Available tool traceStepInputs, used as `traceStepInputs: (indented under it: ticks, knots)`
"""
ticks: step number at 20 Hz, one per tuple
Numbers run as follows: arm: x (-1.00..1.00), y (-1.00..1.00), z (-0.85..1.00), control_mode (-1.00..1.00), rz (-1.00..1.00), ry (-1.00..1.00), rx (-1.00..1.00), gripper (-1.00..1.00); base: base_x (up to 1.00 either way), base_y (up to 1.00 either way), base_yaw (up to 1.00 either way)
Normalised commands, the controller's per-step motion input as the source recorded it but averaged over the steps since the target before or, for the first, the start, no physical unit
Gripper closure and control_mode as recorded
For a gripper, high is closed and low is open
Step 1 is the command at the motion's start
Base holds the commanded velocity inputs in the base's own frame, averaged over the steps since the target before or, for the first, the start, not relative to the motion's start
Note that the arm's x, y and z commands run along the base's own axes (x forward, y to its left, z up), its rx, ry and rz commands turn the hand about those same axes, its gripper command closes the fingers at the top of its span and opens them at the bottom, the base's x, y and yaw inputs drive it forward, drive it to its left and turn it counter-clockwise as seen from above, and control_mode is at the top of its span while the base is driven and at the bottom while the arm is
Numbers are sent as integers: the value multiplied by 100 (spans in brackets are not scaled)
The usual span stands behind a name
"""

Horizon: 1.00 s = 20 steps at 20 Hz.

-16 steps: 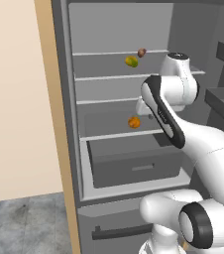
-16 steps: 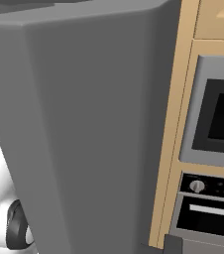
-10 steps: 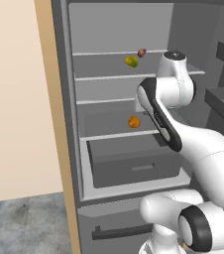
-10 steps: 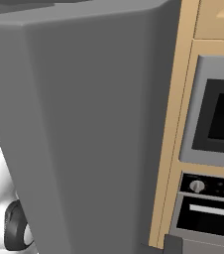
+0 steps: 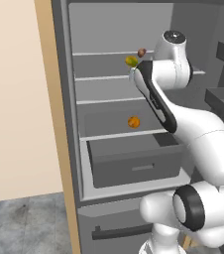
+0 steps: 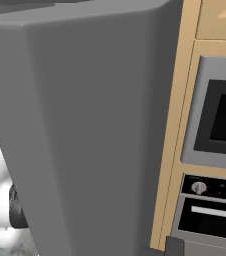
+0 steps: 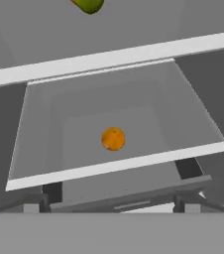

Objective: Pick up the orange and mango from the fridge and place one fruit on each plate on the dining counter.

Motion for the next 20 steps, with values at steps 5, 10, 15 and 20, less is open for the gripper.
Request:
traceStepInputs:
  ticks: [5,10,15,20]
  knots:
    - [35,0,59,-100,-4,-15,5,-100,0,0,0]
    - [60,-13,6,-100,1,3,3,-100,0,0,0]
    - [92,-5,1,-100,1,-1,0,-100,0,0,0]
    - [88,0,-18,-100,1,-4,-2,-100,0,0,0]
